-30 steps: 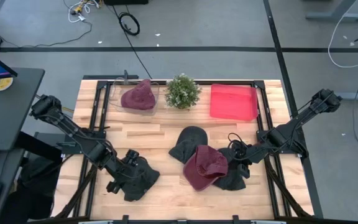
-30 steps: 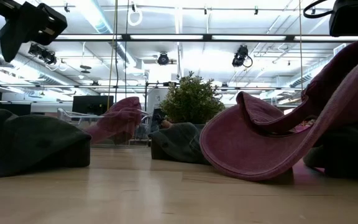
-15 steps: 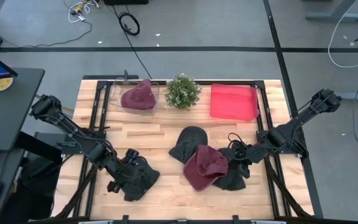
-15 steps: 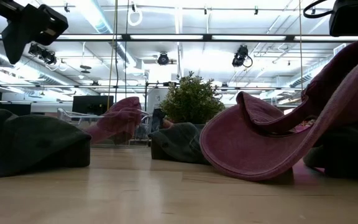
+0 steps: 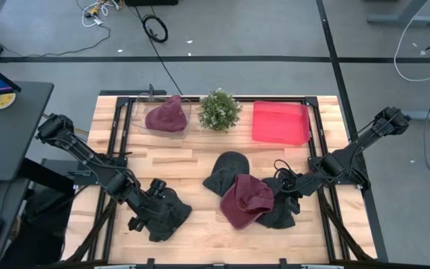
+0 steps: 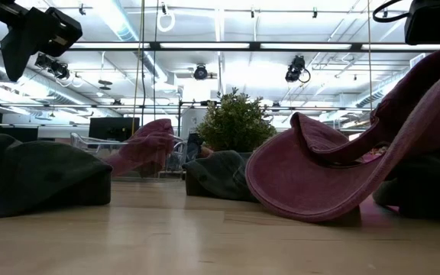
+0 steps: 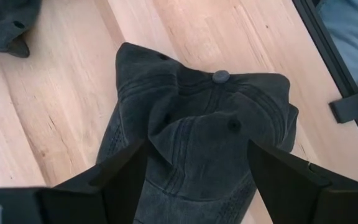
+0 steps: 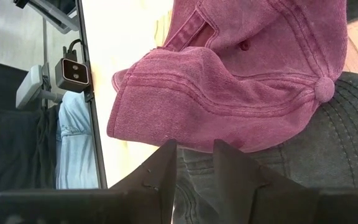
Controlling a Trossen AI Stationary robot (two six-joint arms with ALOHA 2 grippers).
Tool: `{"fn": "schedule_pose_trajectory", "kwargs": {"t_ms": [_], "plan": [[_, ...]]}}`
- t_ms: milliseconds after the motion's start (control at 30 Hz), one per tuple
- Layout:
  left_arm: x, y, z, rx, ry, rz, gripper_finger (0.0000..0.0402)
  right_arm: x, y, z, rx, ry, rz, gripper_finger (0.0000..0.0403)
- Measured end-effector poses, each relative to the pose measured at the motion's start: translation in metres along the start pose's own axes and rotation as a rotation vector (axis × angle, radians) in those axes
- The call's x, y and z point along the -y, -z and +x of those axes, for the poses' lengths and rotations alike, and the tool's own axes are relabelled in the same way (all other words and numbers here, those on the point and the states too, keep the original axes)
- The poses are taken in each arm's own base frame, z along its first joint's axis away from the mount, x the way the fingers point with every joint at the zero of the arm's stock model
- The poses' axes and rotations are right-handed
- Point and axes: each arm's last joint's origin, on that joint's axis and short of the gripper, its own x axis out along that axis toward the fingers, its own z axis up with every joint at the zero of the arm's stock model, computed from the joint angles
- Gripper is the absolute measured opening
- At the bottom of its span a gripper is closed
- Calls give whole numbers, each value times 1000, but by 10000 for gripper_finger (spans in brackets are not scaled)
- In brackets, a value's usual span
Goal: Pick & Place hat
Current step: Put the left black cap into the pink bin
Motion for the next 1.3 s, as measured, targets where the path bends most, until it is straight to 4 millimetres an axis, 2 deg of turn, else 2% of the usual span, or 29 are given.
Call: {"fn": "schedule_pose_trajectory", "kwargs": {"t_ms": [267,667,1033,1300], "plan": [[0,0,1,3,-3,23,277,0,0,0,0,0,0,110],[-3,14,12,-47,-13,25,277,0,0,0,0,0,0,110],[-3,14,15,-37,-9,25,277,0,0,0,0,0,0,110],[0,16,39,-135,18,67,277,0,0,0,2,-2,0,110]]}}
